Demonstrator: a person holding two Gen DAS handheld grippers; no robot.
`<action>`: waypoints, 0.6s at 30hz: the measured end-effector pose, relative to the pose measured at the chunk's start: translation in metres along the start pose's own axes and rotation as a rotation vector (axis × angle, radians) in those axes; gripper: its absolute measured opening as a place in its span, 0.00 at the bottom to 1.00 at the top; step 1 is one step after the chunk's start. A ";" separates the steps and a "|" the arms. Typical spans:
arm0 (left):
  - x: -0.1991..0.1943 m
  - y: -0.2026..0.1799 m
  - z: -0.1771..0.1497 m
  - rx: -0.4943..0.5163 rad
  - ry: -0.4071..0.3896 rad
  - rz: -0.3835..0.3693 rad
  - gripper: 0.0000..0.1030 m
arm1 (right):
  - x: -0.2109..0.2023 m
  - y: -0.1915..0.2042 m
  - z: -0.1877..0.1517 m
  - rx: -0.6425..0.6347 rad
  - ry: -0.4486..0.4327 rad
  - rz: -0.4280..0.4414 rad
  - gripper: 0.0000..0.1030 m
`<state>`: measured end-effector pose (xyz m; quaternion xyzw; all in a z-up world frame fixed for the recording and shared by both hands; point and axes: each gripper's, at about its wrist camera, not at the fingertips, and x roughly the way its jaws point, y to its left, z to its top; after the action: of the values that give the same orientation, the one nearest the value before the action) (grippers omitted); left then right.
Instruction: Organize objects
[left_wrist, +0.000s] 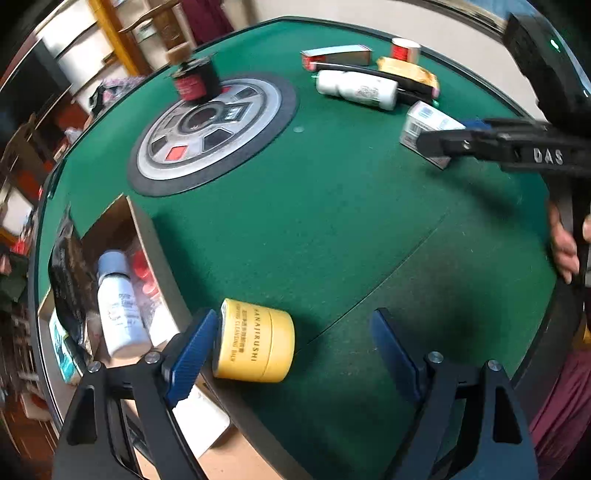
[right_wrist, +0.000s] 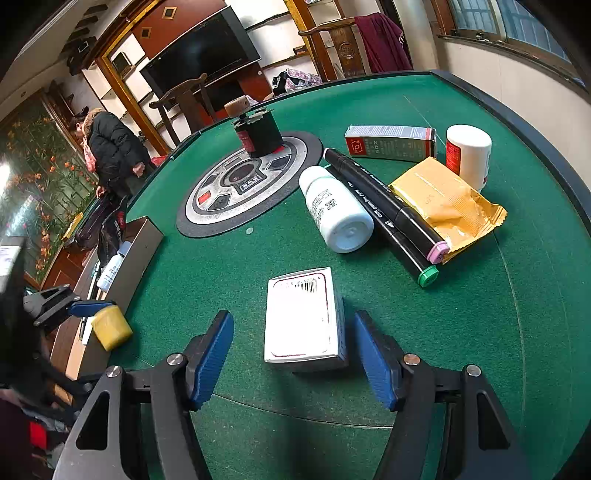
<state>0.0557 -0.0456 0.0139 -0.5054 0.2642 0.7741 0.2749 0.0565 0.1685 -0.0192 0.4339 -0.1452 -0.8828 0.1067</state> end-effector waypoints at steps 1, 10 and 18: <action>0.000 -0.001 -0.001 0.007 0.005 0.007 0.81 | 0.000 0.000 0.000 0.000 0.000 0.000 0.69; 0.000 -0.013 -0.003 -0.065 -0.038 -0.107 0.31 | 0.000 -0.001 0.000 0.004 -0.002 0.005 0.70; -0.006 -0.036 -0.006 -0.092 -0.099 -0.094 0.31 | -0.001 -0.013 0.003 0.059 -0.009 0.045 0.70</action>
<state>0.0869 -0.0252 0.0124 -0.4905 0.1905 0.7957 0.3000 0.0541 0.1819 -0.0215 0.4295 -0.1817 -0.8774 0.1130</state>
